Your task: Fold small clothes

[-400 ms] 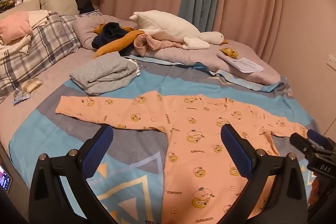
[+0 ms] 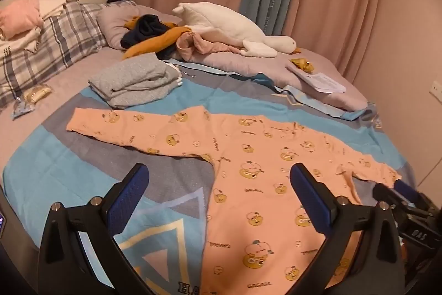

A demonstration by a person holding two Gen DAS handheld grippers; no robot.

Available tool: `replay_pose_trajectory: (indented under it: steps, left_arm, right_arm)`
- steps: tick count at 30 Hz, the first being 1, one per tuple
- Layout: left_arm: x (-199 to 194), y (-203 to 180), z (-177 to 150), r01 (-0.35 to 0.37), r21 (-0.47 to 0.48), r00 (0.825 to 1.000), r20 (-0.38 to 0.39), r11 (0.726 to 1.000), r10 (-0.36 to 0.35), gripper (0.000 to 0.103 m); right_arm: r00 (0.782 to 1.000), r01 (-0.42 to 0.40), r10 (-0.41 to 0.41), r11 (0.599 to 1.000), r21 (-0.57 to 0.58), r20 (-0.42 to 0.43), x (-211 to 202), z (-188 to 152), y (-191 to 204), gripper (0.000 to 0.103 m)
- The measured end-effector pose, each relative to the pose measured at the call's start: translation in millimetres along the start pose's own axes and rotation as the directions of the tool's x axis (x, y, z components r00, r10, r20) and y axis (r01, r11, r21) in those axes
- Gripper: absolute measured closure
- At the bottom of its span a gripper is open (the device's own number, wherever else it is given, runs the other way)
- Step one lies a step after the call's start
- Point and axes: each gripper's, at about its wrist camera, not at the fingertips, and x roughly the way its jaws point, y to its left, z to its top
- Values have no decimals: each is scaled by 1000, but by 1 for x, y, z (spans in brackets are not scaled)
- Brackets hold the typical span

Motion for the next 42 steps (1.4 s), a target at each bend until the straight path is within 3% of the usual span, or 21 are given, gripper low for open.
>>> replay_pose_trajectory:
  steps: [10, 42]
  left_arm:
    - [3, 10, -3, 62, -44, 998, -24, 997, -63, 0]
    - [9, 12, -5, 108, -34, 991, -73, 994, -110, 1]
  right_arm:
    - [999, -25, 26, 999, 22, -31, 9, -2, 2, 1]
    - [998, -17, 18, 1000, 18, -60, 17, -5, 2, 1]
